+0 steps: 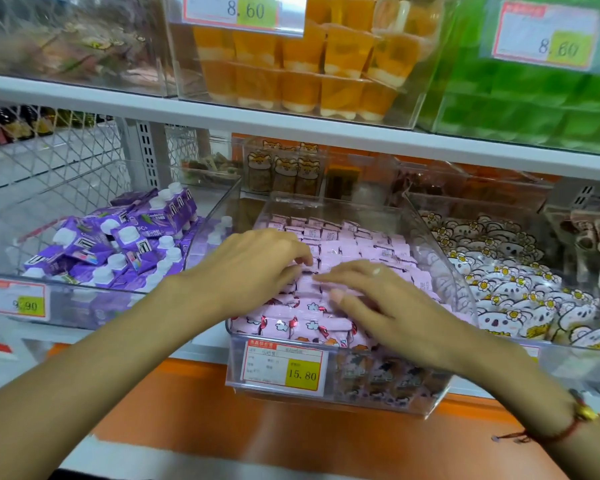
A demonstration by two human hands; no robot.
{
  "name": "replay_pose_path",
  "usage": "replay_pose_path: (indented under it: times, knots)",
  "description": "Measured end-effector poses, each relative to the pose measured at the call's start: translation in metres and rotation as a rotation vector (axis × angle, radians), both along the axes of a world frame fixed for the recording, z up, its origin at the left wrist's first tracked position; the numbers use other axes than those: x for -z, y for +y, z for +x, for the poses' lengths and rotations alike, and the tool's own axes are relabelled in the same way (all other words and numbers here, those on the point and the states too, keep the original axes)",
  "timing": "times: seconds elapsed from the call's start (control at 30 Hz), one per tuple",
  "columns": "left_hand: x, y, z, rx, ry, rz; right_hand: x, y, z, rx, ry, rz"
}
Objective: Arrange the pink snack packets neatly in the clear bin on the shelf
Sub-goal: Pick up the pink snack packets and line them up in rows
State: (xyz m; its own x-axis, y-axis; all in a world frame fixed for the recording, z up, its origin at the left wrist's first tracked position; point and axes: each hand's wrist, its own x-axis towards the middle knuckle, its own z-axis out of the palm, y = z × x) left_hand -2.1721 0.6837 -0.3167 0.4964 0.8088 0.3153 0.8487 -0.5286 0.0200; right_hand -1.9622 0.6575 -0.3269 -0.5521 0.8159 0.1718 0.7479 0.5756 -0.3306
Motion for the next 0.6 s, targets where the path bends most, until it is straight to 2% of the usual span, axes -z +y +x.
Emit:
replay_pose_path:
  times: [0.07, 0.13, 0.23, 0.37, 0.5, 0.6]
  knots:
    - [0.0023, 0.0018, 0.0035, 0.025, 0.023, -0.056, 0.0061, -0.0023, 0.0010, -0.028, -0.094, -0.070]
    - [0.0051, 0.0038, 0.0045, 0.032, 0.067, -0.091, 0.0070, -0.0040, 0.0036, -0.011, -0.086, -0.091]
    - [0.0060, 0.0083, 0.0047, 0.008, 0.051, -0.095, 0.0070, -0.0062, 0.0036, -0.003, -0.127, -0.037]
    - [0.0054, 0.0097, 0.0067, -0.063, -0.131, -0.117, 0.0105, -0.0101, 0.0002, -0.019, -0.184, -0.023]
    - [0.0089, 0.0060, 0.0100, -0.090, -0.230, -0.095, 0.0123, -0.0112, 0.0020, -0.012, -0.209, -0.014]
    - [0.0071, 0.0044, 0.0116, -0.064, -0.486, -0.130, 0.0130, -0.0104, 0.0011, -0.007, -0.208, 0.001]
